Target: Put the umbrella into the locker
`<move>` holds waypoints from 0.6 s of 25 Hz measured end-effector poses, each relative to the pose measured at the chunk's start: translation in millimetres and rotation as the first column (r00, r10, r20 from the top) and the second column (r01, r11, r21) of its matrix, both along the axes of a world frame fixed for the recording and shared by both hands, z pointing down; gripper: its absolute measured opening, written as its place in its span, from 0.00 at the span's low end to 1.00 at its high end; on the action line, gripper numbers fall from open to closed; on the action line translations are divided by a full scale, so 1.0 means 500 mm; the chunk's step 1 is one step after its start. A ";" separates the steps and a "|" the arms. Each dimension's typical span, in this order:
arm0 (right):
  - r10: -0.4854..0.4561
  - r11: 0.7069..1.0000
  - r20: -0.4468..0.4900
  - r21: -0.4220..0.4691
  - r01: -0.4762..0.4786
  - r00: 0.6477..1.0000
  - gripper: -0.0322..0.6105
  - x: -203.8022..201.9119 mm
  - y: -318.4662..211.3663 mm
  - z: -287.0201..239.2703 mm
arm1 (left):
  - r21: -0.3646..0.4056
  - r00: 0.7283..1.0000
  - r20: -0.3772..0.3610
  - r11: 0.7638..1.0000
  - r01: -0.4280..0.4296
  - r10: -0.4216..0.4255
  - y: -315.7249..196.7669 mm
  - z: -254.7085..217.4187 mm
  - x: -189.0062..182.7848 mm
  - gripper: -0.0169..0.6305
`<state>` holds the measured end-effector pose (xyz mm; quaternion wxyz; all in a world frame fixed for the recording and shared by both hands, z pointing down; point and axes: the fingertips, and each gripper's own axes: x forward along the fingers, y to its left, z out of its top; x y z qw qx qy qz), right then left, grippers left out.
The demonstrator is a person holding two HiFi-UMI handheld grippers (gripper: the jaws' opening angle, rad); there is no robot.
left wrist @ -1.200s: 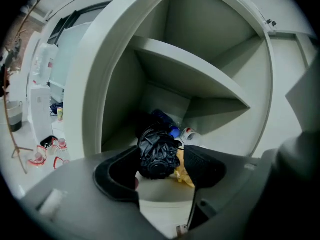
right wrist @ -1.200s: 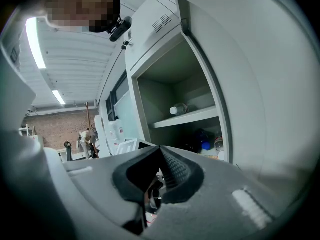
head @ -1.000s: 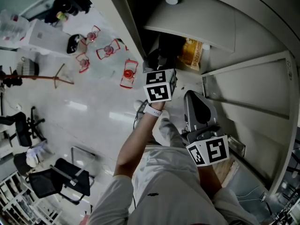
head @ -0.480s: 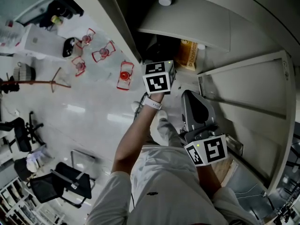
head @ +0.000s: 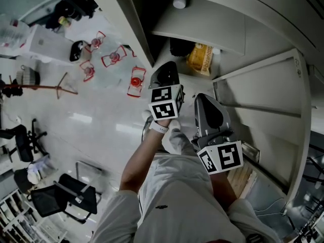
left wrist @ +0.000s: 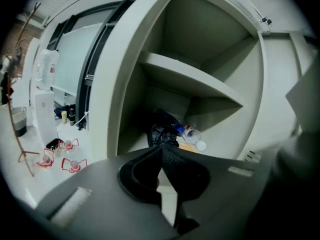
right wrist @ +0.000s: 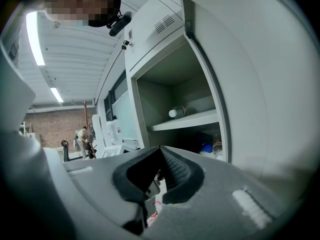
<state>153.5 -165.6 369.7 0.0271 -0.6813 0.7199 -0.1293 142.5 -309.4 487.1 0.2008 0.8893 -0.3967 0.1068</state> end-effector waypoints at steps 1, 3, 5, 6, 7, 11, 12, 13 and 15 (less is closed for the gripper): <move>0.000 1.000 0.000 0.001 0.000 1.000 0.05 0.001 0.001 -0.001 | -0.005 1.000 0.001 1.000 0.004 -0.004 0.013 0.002 -0.009 0.04; 0.000 1.000 0.002 0.005 0.000 1.000 0.05 0.003 0.004 -0.002 | -0.007 1.000 0.011 1.000 -0.002 0.002 0.035 0.006 -0.022 0.04; -0.004 1.000 0.001 0.005 0.004 1.000 0.05 0.005 0.006 -0.002 | 0.002 1.000 0.021 1.000 -0.018 0.018 0.056 0.001 -0.031 0.04; -0.007 1.000 -0.004 0.005 0.007 1.000 0.05 0.005 0.007 -0.002 | 0.000 0.999 0.018 1.000 -0.031 0.031 0.069 -0.003 -0.035 0.04; -0.010 1.000 -0.014 0.004 0.010 1.000 0.05 0.004 0.008 -0.004 | -0.007 0.999 0.010 0.999 -0.050 0.050 0.084 -0.010 -0.039 0.05; -0.029 1.000 -0.051 -0.003 0.029 0.998 0.05 -0.002 0.018 -0.009 | 0.017 0.997 -0.017 0.997 -0.078 0.078 0.146 -0.049 -0.078 0.05; -0.033 0.999 -0.053 -0.004 0.033 0.998 0.05 -0.003 0.021 -0.008 | 0.015 0.997 -0.028 0.997 -0.073 0.073 0.162 -0.056 -0.091 0.05; -0.036 0.999 -0.055 -0.005 0.036 0.998 0.05 -0.002 0.024 -0.008 | 0.005 0.997 -0.044 0.998 -0.068 0.068 0.177 -0.062 -0.103 0.05; -0.043 0.999 -0.058 -0.005 0.042 0.997 0.05 -0.001 0.030 -0.007 | -0.029 0.994 -0.091 0.998 -0.064 0.061 0.204 -0.071 -0.127 0.05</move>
